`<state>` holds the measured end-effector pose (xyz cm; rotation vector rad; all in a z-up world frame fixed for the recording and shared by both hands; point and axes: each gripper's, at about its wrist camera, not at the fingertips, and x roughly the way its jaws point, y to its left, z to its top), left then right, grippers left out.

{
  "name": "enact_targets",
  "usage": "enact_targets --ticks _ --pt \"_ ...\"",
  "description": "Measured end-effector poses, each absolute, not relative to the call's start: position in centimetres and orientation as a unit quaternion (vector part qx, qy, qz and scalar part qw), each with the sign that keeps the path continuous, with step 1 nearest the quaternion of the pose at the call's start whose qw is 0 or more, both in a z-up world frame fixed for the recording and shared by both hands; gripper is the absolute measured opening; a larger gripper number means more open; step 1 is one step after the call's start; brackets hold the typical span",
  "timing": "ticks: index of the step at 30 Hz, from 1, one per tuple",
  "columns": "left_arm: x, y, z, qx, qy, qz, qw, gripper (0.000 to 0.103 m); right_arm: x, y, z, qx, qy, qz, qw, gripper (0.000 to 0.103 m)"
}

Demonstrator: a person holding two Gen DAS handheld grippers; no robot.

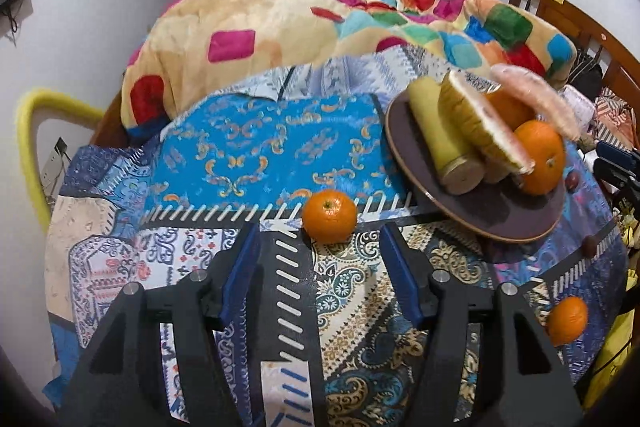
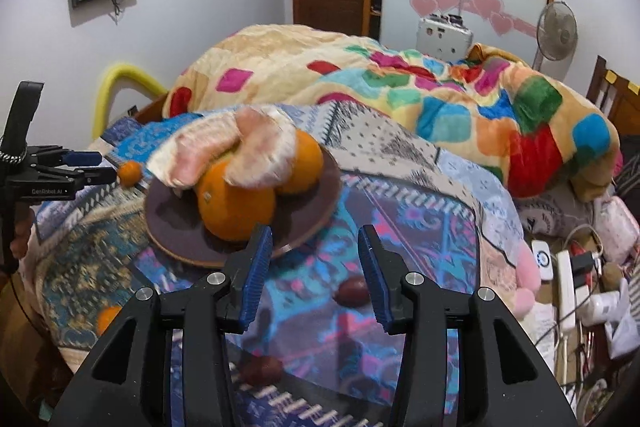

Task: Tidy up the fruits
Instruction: 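Grasp a small mandarin with the left tool while the right tool grasps a dark red date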

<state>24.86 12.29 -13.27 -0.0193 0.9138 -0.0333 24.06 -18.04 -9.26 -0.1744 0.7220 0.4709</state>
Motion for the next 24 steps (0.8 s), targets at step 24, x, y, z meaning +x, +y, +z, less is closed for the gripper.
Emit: enact_targets --ticks 24 --pt "26.2 11.7 -14.4 -0.007 0.446 -0.031 0.895 0.033 25.6 -20.1 -13.3 -0.088 0.413 0.206 0.883 0.027"
